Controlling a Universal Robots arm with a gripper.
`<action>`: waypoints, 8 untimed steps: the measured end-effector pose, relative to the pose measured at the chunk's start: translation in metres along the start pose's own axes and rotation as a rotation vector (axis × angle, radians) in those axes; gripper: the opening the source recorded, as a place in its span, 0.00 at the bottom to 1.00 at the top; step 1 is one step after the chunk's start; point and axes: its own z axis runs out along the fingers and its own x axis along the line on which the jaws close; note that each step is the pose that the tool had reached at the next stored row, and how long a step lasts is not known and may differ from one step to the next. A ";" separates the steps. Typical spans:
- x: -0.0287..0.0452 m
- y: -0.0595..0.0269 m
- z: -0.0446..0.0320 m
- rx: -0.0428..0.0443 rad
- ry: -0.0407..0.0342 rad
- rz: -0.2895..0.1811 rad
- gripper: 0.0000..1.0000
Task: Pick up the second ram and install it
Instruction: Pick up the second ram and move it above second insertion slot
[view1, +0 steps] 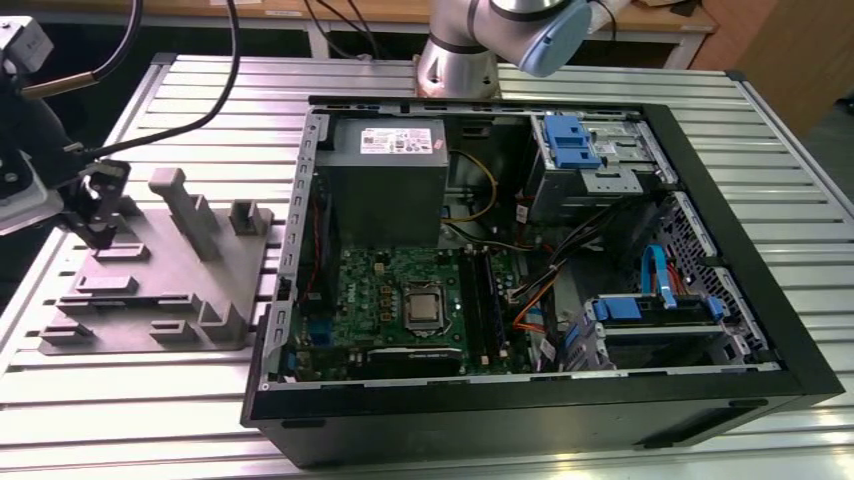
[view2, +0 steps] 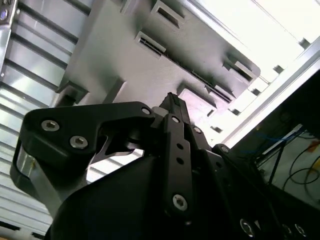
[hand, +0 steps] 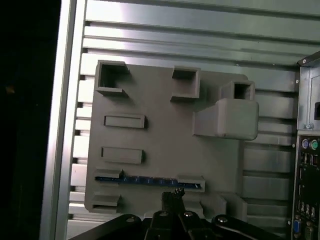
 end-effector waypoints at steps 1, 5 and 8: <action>0.0000 0.0000 0.0005 -0.0004 0.0008 -0.018 0.10; 0.0001 -0.0001 0.0029 -0.0022 0.0036 -0.091 0.10; 0.0001 -0.0002 0.0047 -0.0036 0.0057 -0.145 0.10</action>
